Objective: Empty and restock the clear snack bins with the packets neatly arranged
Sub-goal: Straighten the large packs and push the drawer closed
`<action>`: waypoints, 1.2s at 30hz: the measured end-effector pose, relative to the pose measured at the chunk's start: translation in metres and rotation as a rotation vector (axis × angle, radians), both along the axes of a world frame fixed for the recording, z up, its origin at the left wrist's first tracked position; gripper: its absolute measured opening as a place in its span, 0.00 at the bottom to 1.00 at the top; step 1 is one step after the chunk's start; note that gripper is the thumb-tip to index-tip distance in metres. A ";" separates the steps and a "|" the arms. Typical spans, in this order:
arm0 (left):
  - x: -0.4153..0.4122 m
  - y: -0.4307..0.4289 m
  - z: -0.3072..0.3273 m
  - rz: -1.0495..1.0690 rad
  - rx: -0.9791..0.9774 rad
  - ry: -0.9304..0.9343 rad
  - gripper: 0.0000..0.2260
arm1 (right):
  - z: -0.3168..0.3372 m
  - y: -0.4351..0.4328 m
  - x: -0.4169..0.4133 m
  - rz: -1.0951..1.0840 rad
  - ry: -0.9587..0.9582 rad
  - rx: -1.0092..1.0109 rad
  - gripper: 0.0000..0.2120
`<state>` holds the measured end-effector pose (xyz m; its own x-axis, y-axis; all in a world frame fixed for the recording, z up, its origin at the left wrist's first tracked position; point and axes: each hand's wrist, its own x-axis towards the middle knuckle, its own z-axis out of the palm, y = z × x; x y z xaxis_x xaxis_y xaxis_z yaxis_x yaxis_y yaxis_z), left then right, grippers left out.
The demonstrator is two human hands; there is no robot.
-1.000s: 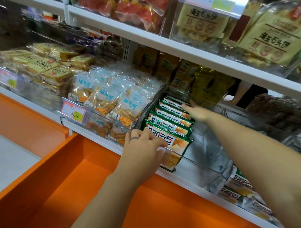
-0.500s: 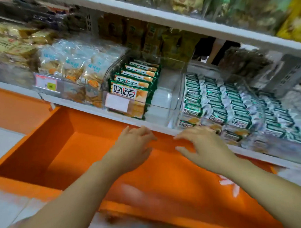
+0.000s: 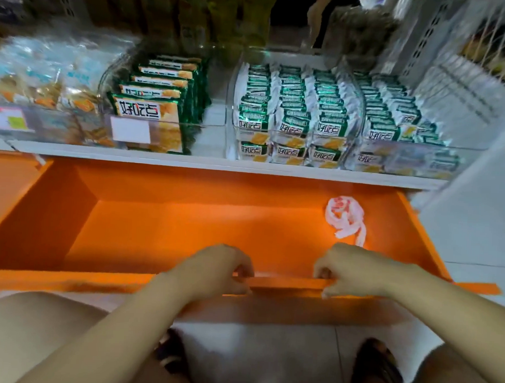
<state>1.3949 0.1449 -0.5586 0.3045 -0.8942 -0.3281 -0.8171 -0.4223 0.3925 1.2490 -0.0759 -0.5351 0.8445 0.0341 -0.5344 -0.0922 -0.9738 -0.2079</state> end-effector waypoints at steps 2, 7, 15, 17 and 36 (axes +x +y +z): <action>-0.001 -0.001 0.000 -0.022 -0.003 -0.039 0.15 | -0.004 -0.001 -0.002 0.001 -0.025 -0.013 0.11; 0.002 -0.006 -0.001 -0.056 -0.042 -0.110 0.16 | -0.008 -0.008 -0.003 -0.008 -0.134 -0.013 0.13; 0.006 -0.025 -0.001 -0.070 -0.122 -0.184 0.15 | -0.005 -0.022 0.004 -0.136 -0.209 -0.040 0.13; 0.005 -0.027 -0.001 -0.079 -0.126 -0.206 0.16 | -0.003 -0.023 0.005 -0.147 -0.211 -0.041 0.13; -0.018 -0.003 0.001 -0.099 0.010 -0.219 0.16 | -0.001 0.002 -0.002 -0.092 -0.094 -0.111 0.16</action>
